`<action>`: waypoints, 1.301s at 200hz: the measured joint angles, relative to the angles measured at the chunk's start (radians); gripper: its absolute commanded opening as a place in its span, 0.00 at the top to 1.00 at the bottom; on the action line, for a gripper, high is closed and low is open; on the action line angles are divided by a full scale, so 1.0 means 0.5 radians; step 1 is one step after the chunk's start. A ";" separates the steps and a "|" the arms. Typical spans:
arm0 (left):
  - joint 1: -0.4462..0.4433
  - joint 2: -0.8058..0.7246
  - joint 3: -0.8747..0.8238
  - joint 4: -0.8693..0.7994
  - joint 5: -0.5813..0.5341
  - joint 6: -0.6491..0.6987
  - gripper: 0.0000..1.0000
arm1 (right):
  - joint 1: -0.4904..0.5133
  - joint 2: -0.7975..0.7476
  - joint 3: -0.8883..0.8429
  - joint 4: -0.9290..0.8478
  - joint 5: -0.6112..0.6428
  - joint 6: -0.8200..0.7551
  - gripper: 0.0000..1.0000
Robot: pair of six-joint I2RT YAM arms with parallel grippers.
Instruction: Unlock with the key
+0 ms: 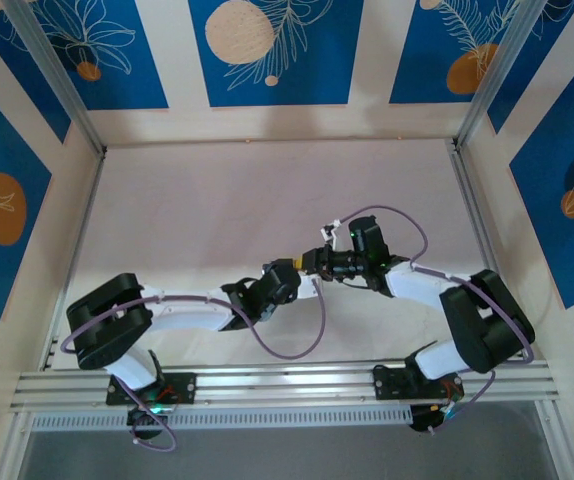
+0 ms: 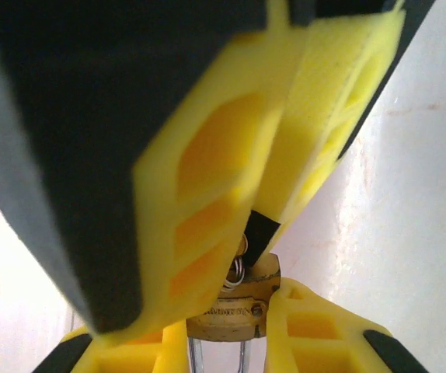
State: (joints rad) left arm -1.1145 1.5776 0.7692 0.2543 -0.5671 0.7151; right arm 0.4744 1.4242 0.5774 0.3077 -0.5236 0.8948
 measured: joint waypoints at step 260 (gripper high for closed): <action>0.169 0.002 0.156 -0.349 0.694 -0.402 0.97 | -0.088 -0.082 0.022 -0.336 -0.094 -0.366 0.60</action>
State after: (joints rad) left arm -1.0302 1.5784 0.8474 0.0799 -0.2203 0.5140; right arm 0.4305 1.3834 0.5884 0.1398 -0.5705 0.7116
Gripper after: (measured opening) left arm 0.194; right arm 0.398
